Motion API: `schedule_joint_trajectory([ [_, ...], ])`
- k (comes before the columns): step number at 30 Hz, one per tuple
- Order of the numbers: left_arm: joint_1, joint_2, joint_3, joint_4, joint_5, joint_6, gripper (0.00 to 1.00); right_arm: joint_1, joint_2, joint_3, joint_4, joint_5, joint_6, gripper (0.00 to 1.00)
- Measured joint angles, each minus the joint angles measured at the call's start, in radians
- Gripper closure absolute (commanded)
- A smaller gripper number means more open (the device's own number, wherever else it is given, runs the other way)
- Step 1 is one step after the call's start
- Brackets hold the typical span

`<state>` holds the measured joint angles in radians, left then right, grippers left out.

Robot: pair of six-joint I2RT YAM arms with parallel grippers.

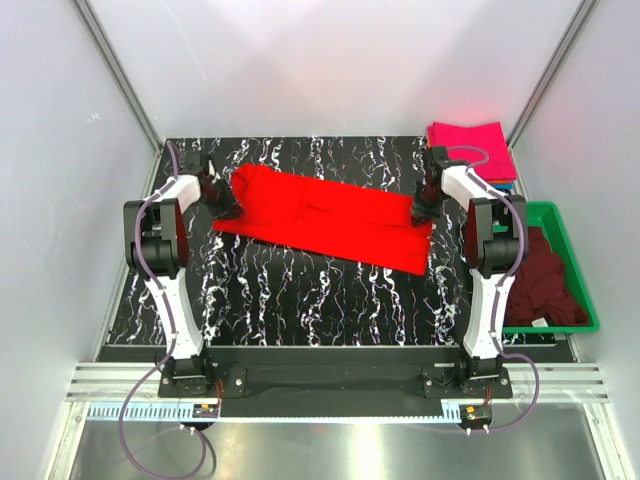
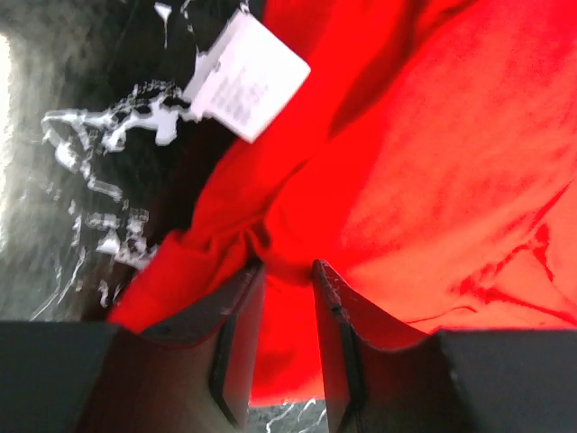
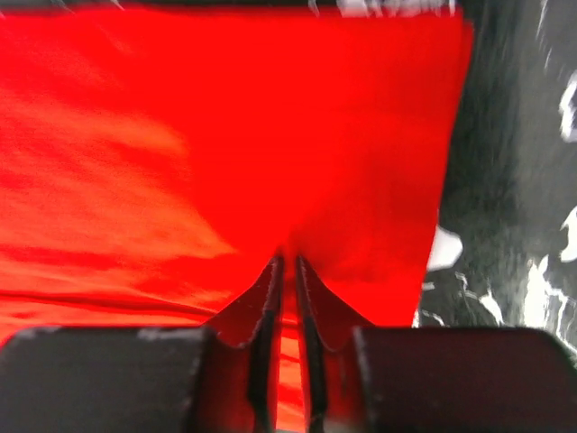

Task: Fold and stack the t-shirts
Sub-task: Fold the tshirt

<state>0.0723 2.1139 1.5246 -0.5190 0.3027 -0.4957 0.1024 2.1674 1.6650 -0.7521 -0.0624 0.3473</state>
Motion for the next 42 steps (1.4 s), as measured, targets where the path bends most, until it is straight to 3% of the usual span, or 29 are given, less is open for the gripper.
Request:
schedule_joint_trajectory([
  [11, 0.050, 0.159, 0.298, -0.144, -0.083, 0.065, 0.63, 0.029, -0.189, -0.302, 0.061, 0.040, 0.037, 0.83],
  [19, 0.066, 0.337, 0.609, -0.193, -0.069, 0.116, 0.60, 0.242, -0.377, -0.563, 0.098, 0.006, 0.250, 0.73],
  [22, 0.060, 0.291, 0.569, -0.219, -0.103, 0.147, 0.58, 0.290, -0.419, -0.603, 0.067, -0.026, 0.295, 0.69],
  [25, 0.045, 0.145, 0.407, -0.242, -0.162, 0.166, 0.57, 0.282, -0.439, -0.578, 0.009, -0.018, 0.295, 0.66],
  [29, 0.032, -0.088, 0.193, -0.245, -0.200, 0.166, 0.54, 0.277, -0.447, -0.481, -0.051, 0.016, 0.265, 0.66],
  [33, 0.031, -0.227, 0.032, -0.203, -0.189, 0.153, 0.52, 0.277, -0.450, -0.449, -0.047, 0.048, 0.232, 0.69],
  [42, 0.035, -0.053, -0.026, -0.164, -0.176, 0.114, 0.51, 0.276, -0.447, -0.640, 0.005, 0.090, 0.175, 0.74],
])
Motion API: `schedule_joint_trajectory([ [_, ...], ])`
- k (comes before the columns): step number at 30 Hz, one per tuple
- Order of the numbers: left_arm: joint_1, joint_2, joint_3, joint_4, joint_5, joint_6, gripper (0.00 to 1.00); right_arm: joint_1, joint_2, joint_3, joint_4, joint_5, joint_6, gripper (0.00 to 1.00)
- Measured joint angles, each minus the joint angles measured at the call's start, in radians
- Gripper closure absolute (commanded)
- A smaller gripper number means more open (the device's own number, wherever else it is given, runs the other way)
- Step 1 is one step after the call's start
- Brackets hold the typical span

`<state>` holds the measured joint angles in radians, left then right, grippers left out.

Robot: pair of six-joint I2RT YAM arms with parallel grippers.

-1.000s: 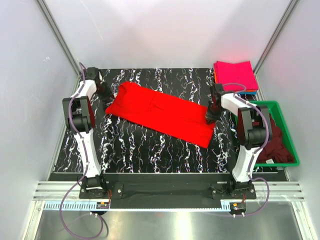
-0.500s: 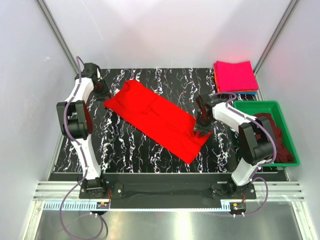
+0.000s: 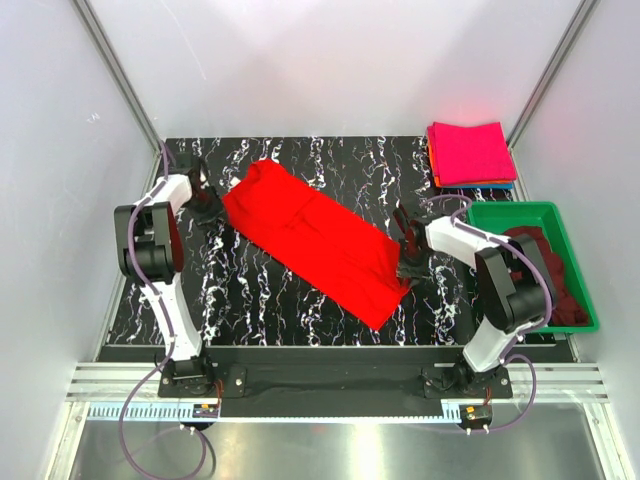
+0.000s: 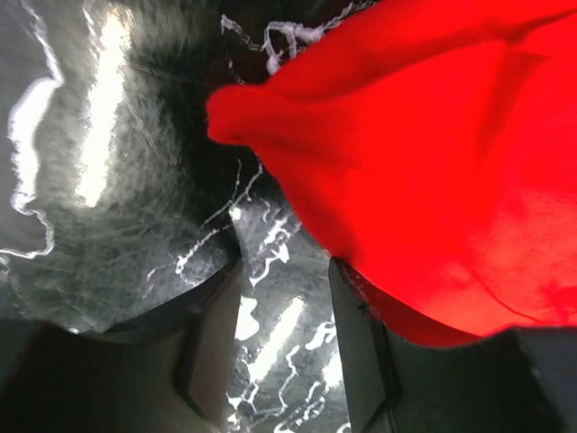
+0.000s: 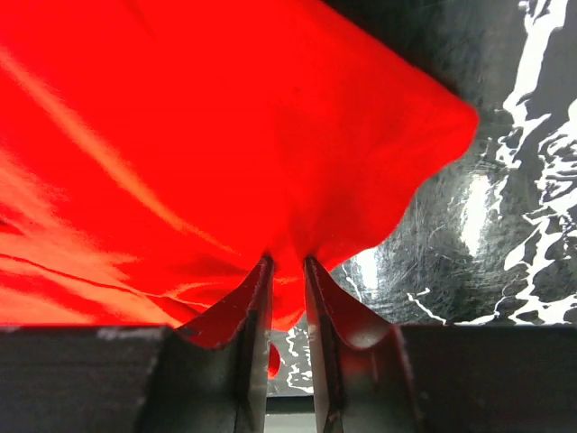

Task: Fold and stack the t-shirts
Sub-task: Fold the tshirt

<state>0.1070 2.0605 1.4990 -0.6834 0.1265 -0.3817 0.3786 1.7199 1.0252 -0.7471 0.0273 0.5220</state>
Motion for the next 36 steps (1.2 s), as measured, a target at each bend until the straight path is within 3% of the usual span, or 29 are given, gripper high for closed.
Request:
schedule_joint_trajectory([
  [5, 0.003, 0.039, 0.076, 0.000, -0.010, -0.019, 0.53, -0.006, -0.047, -0.048, 0.018, 0.037, -0.005, 0.74],
  [11, 0.005, 0.143, 0.219, -0.021, -0.002, -0.030, 0.67, -0.007, -0.075, -0.056, 0.003, 0.035, -0.002, 0.63],
  [16, 0.005, 0.242, 0.366, -0.022, 0.046, -0.037, 0.95, -0.008, -0.135, 0.027, -0.071, -0.004, 0.009, 0.51],
  [18, 0.005, 0.288, 0.438, -0.025, 0.066, -0.045, 1.00, -0.008, -0.137, 0.100, -0.071, -0.026, 0.011, 0.50],
  [24, 0.006, 0.465, 0.709, 0.006, 0.136, -0.103, 1.00, -0.009, -0.128, 0.227, -0.034, -0.078, 0.010, 0.48],
  [25, 0.008, 0.488, 0.741, 0.016, 0.148, -0.118, 0.95, -0.009, -0.119, 0.236, -0.027, -0.084, 0.009, 0.48],
  [26, 0.010, 0.512, 0.775, 0.035, 0.162, -0.142, 0.69, -0.010, -0.112, 0.241, -0.023, -0.091, 0.008, 0.45],
  [28, 0.019, 0.535, 0.797, 0.077, 0.195, -0.182, 0.56, -0.012, -0.084, 0.247, -0.005, -0.102, -0.004, 0.41],
  [32, 0.041, 0.520, 0.783, 0.111, 0.211, -0.222, 0.43, -0.049, -0.020, 0.251, 0.024, -0.155, -0.056, 0.34],
  [36, 0.055, 0.348, 0.538, 0.093, 0.187, -0.209, 0.44, -0.143, 0.039, 0.256, 0.044, -0.244, -0.131, 0.29],
])
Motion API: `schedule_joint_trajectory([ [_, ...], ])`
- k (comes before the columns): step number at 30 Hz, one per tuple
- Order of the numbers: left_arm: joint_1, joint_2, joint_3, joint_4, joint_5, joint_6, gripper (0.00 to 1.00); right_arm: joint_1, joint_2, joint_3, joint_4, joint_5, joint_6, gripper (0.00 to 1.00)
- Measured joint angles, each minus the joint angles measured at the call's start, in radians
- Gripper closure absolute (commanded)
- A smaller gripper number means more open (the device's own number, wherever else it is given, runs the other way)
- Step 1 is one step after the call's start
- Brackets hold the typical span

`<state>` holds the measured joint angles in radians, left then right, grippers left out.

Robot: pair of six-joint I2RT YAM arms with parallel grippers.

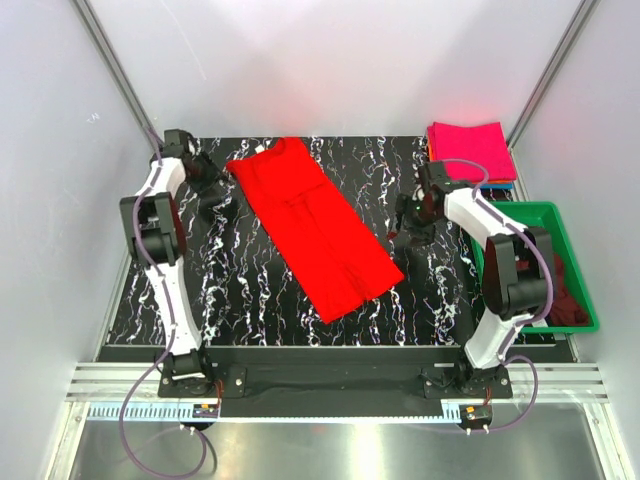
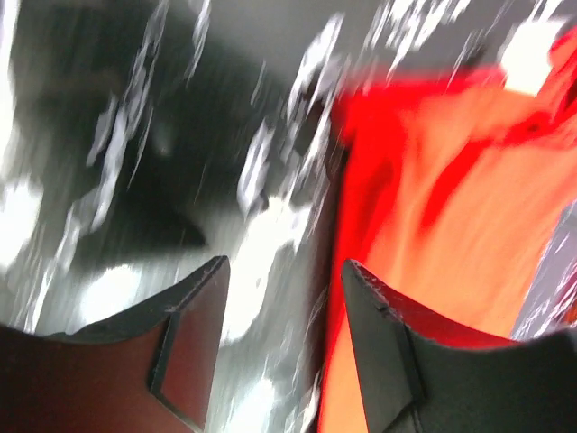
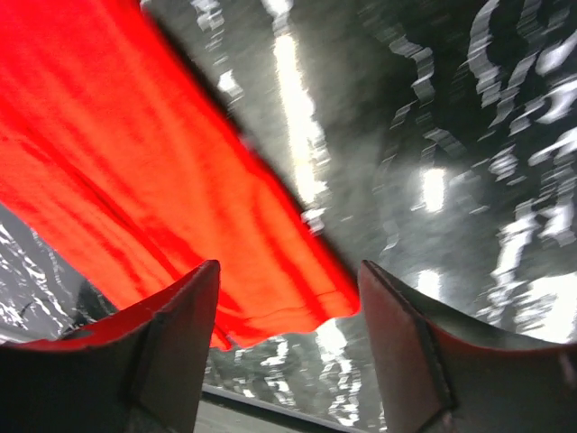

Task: Fold and stack the t-shirts
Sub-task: Fold the tshirt

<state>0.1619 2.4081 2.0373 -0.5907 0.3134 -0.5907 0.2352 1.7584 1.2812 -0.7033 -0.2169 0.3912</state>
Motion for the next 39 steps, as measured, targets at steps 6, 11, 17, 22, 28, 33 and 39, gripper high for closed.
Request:
schedule_joint_trajectory([
  [6, -0.063, -0.440, -0.519, -0.019, -0.027, 0.024, 0.45, -0.087, 0.072, 0.006, 0.000, -0.112, -0.122, 0.30],
  [11, -0.226, -0.759, -0.890, 0.064, 0.000, -0.019, 0.45, -0.090, 0.101, -0.032, 0.011, -0.213, -0.152, 0.34],
  [17, -0.414, -0.899, -1.175, 0.146, 0.013, -0.147, 0.44, -0.093, 0.161, -0.046, 0.017, -0.283, -0.147, 0.36],
  [22, -0.584, -0.976, -1.347, 0.237, -0.003, -0.292, 0.43, -0.100, 0.162, -0.097, 0.026, -0.321, -0.122, 0.48],
  [28, -0.668, -0.962, -1.400, 0.346, -0.010, -0.413, 0.41, -0.106, 0.147, -0.178, 0.037, -0.354, -0.071, 0.73],
  [33, -0.722, -0.911, -1.398, 0.454, 0.005, -0.473, 0.41, -0.105, 0.102, -0.242, 0.033, -0.337, -0.045, 0.64],
  [39, -0.787, -0.927, -1.422, 0.489, -0.017, -0.547, 0.41, -0.105, 0.042, -0.271, 0.008, -0.294, -0.028, 0.44],
])
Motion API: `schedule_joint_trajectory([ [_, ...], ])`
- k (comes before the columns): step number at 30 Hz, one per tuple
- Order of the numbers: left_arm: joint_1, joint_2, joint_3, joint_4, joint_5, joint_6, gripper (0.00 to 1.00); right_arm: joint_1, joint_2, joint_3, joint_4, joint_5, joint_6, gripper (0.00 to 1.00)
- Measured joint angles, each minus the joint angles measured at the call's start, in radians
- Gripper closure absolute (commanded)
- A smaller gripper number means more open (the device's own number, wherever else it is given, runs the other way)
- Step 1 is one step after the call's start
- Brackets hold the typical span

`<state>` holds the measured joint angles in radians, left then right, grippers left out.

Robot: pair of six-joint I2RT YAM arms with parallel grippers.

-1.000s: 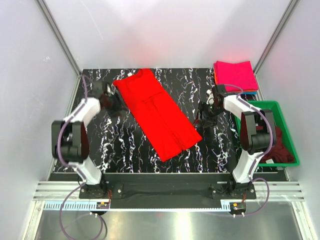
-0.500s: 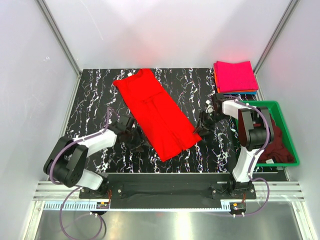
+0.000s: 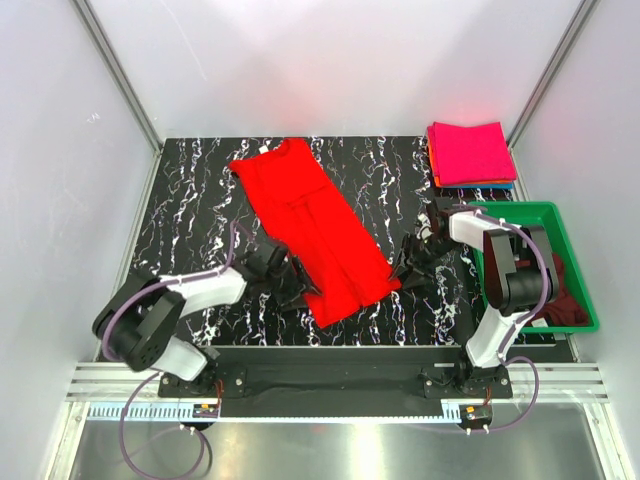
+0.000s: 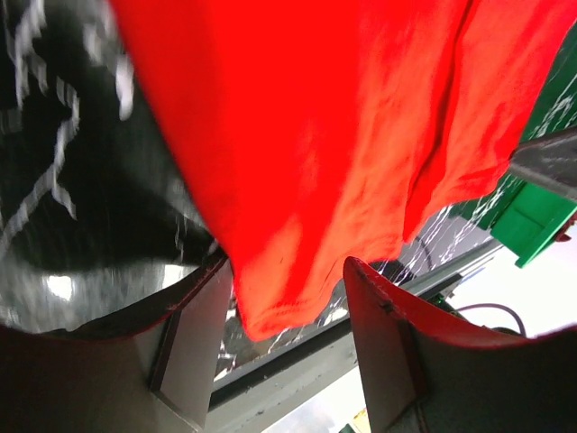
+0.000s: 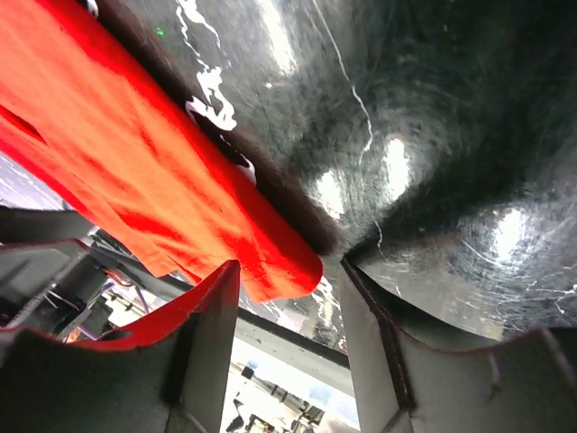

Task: Fold and stack the t-shirts
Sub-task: Fold the tshirt

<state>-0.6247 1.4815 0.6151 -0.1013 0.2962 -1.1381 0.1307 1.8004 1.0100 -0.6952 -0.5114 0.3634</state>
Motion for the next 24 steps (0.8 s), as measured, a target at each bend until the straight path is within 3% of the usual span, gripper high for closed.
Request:
schedule_joint_trajectory([
  [12, -0.250, -0.167, -0.113, -0.062, -0.197, -0.267, 0.39, -0.009, -0.011, -0.042, -0.013, 0.002, -0.020, 0.65],
  [15, -0.266, -0.177, -0.136, -0.030, -0.219, -0.339, 0.39, -0.012, -0.011, -0.045, -0.010, -0.002, -0.020, 0.68],
  [20, -0.282, -0.164, -0.150, 0.032, -0.241, -0.400, 0.39, -0.016, -0.008, -0.049, 0.008, -0.001, -0.019, 0.81],
  [22, -0.293, -0.146, -0.145, 0.053, -0.245, -0.417, 0.40, -0.018, -0.008, -0.051, 0.013, -0.002, -0.018, 0.79],
  [24, -0.307, -0.126, -0.135, 0.066, -0.251, -0.433, 0.42, -0.020, -0.008, -0.054, 0.019, -0.006, -0.011, 0.68],
])
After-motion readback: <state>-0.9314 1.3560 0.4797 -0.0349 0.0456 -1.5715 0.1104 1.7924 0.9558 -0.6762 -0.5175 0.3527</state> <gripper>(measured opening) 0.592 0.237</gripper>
